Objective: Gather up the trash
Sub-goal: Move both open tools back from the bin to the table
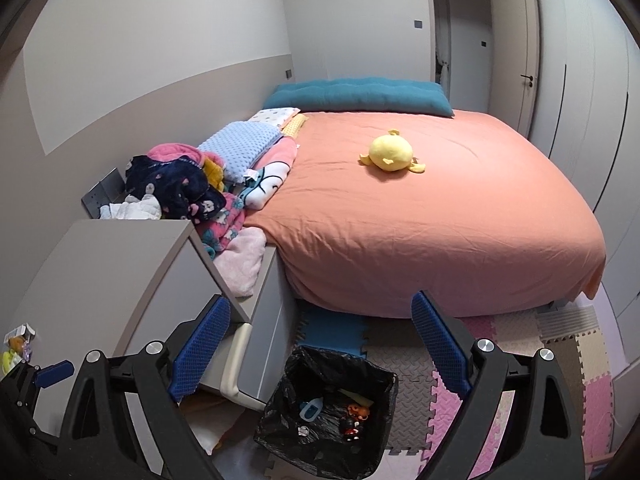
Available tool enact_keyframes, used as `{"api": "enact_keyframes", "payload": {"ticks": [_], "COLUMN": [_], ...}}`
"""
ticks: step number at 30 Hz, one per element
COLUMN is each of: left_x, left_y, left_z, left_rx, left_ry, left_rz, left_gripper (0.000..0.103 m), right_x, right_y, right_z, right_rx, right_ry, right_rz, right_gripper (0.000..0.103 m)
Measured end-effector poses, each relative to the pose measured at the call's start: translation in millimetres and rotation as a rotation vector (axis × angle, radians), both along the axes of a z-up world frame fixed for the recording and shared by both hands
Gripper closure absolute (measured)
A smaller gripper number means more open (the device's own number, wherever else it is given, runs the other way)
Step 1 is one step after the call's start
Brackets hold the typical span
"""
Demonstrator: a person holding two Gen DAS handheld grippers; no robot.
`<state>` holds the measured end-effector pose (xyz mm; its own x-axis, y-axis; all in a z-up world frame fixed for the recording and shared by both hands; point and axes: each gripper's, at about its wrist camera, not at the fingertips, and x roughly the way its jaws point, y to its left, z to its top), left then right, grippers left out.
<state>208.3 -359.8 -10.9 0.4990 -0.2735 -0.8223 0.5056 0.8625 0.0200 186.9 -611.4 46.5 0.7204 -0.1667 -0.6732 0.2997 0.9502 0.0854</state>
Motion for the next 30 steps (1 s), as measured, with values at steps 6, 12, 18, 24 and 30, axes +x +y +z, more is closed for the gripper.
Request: {"api": "enact_keyframes", "payload": {"ticks": [6, 12, 18, 24, 30], "left_x": [-5.0, -11.2, -17.0, -24.9, -32.6], "left_y": [13.4, 34.2, 65.0, 102.3, 147.6], "left_z": [5.2, 12.2, 15.6, 17.7, 20.7], "left_rx": [-0.009, -0.029, -0.034, -0.037, -0.033], "left_ry": [-0.010, -0.023, -0.038, -0.049, -0.072], "left_rz": [0.008, 0.027, 0.059, 0.121, 0.199], "left_gripper": [0.006, 0.006, 0.006, 0.006, 0.006], "right_x": [-5.3, -10.5, -13.5, -11.0, -8.6], "right_y": [14.7, 38.4, 74.0, 113.3, 160.0], "right_z": [7.9, 17.3, 21.3, 18.7, 15.8], "right_rx": [-0.009, -0.017, -0.014, -0.007, -0.001], "right_ry": [-0.013, -0.032, -0.043, -0.040, -0.036], "right_rz": [0.018, 0.053, 0.115, 0.180, 0.259], "right_gripper": [0.011, 0.011, 0.011, 0.011, 0.011]}}
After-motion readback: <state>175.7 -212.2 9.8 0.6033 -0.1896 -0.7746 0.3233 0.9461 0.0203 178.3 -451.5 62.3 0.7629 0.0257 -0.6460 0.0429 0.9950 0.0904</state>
